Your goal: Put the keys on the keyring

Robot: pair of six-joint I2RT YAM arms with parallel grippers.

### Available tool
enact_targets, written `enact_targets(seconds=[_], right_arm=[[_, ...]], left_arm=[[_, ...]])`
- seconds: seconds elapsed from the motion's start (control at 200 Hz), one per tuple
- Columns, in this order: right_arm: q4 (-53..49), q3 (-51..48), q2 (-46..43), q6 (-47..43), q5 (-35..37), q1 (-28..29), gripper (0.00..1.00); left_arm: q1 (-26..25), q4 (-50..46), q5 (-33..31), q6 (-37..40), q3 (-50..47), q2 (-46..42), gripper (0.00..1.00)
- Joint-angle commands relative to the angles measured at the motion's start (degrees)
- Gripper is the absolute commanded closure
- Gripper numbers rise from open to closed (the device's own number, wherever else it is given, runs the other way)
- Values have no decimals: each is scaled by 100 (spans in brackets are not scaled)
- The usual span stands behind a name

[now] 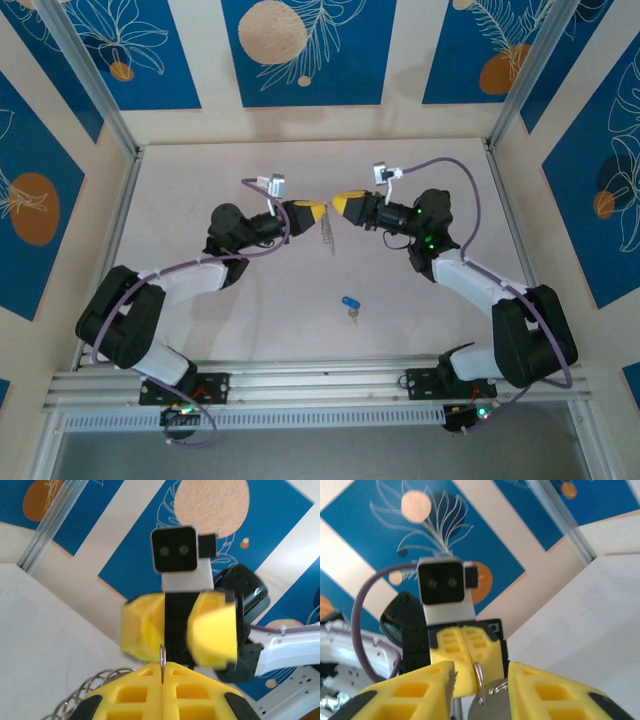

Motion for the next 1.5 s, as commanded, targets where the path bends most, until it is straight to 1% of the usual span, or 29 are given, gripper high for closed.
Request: enact_targets(seconds=[0.0,0.175,0.28,0.42,0.545,0.705,0.995,1.175,1.24,1.33,1.405,1.43,1.435,1.44,1.495], right_arm=[[-496,-20,-584,-161,-84,-269,58],[-1629,49,-1135,-771,-440,-443,56],[-1988,98,-1329,-1044,-703,-506,56],[-2193,234,-1399,-1242,-1096,-505,56],[-2326,394,-1327,-1395,-1281,-444,57],[-2333,528,-1108,-1477,-1350,-285,58],[-2170,620,-735,-1504,-1249,37,61],[-2160,621,-586,-1521,-1237,168,65],[-2133,604,-557,-1521,-1216,202,70],[-2130,594,-518,-1538,-1225,241,80],[-2130,577,-508,-1548,-1225,260,91],[-2125,569,-500,-1556,-1225,270,97],[-2125,569,-500,-1556,-1225,270,97],[-2119,568,-499,-1552,-1231,269,99],[-2119,554,-490,-1573,-1209,276,100]], left_arm=[[-2,-1263,426,887,484,-484,100],[41,-3579,936,2299,1237,-752,100],[77,-4892,1181,3165,1752,-770,100],[90,-6190,1563,3983,2395,-626,100],[96,-6898,1765,4434,2790,-491,100],[97,-7349,1920,4709,3098,-360,100],[97,-7410,1951,4757,3135,-355,100],[92,-7412,1943,4783,3126,-377,100],[94,-7413,1943,4796,3135,-382,100],[97,-7427,1926,4818,3127,-407,100],[96,-7429,1904,4832,3126,-408,100],[90,-7424,1893,4838,3135,-408,100],[90,-7427,1892,4837,3135,-412,100],[90,-7428,1891,4836,3140,-410,100],[95,-7423,1834,4828,3138,-430,100]])
